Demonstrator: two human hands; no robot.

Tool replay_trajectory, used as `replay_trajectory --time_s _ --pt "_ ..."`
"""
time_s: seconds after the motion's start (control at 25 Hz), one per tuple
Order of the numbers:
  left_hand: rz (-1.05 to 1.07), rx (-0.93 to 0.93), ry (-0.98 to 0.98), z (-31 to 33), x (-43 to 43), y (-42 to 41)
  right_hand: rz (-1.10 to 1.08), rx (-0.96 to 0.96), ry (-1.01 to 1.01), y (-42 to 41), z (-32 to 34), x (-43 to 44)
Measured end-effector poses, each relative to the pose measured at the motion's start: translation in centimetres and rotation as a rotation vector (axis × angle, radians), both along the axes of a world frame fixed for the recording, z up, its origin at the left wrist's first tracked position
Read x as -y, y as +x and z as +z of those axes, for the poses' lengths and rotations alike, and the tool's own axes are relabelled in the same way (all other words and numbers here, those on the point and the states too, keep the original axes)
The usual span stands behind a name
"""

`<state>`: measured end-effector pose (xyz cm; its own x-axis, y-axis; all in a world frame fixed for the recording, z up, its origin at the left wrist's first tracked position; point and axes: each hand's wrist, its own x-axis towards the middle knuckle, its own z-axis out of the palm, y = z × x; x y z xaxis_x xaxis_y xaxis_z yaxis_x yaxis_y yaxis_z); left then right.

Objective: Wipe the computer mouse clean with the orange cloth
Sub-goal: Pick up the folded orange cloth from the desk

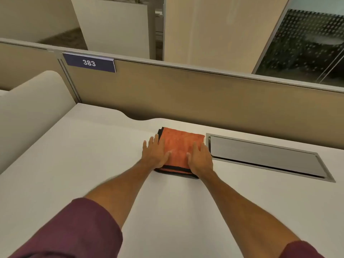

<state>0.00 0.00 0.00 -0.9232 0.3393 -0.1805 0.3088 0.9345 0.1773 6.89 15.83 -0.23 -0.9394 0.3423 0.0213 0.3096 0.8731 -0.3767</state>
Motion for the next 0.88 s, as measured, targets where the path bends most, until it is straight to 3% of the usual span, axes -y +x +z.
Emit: replay_trajectory --time_s 0.24,0.4,0.52,0.64,0.76,0.88 --pt "0.102 0.12 0.11 -1.4 -1.6 -0.8 -0.053 0.162 -0.043 -2.2 -1.6 0.1" --pt "0.362 0.14 0.418 -0.4 -2.1 -1.8 -0.122 0.13 -0.109 -2.7 -1.6 -0.1" --pt "0.603 0.215 0.74 0.4 -2.2 -2.3 -0.224 0.058 -0.244 -3.1 -1.3 -0.4" --pt "0.789 0.341 0.879 0.9 -1.9 -2.8 -0.381 -0.012 -0.472 -3.6 -0.5 -1.0" --pt "0.789 0.495 0.991 1.4 -0.8 -3.5 -0.611 -0.031 -0.752 -3.9 0.6 -1.9" --pt "0.697 0.587 1.044 2.5 0.4 -3.0 -0.632 0.046 -0.898 -4.0 1.4 -2.8"
